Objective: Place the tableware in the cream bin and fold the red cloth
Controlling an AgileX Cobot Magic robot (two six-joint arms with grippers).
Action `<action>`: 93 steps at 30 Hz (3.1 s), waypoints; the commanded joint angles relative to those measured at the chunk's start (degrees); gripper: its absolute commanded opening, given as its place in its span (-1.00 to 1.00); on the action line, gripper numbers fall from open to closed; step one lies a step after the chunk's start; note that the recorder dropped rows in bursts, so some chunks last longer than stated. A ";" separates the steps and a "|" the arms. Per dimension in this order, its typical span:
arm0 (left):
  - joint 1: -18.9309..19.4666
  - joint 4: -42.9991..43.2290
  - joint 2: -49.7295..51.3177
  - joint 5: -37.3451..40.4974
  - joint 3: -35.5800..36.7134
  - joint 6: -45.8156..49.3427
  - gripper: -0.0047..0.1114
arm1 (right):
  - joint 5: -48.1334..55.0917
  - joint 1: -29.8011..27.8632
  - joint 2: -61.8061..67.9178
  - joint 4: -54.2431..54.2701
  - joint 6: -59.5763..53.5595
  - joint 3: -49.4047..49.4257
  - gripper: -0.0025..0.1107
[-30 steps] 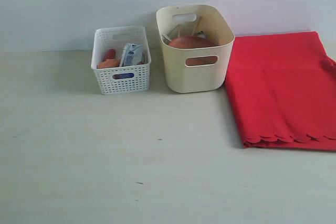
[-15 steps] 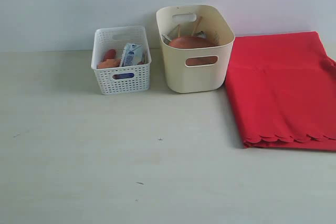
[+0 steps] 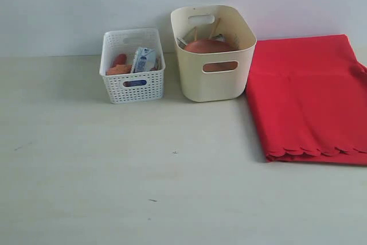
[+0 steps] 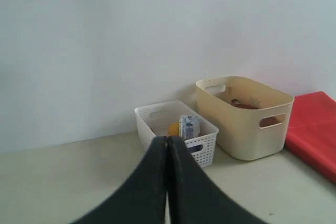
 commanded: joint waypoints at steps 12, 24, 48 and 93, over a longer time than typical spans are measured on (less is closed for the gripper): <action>2.29 0.11 -0.42 -10.31 17.85 -5.00 -0.92 | -0.34 0.23 -0.24 0.30 0.21 0.20 -0.96; 9.81 3.37 -0.42 -8.39 19.99 -11.20 -0.92 | -0.34 0.23 -0.24 0.30 0.21 0.20 -0.96; 12.60 4.36 -0.42 -3.49 19.99 -11.17 -0.92 | -0.34 0.23 -0.24 0.30 0.21 0.20 -0.96; 12.60 4.36 -0.42 -3.49 19.99 -10.92 -0.92 | -22.95 0.12 -16.58 -22.81 19.50 31.64 -0.96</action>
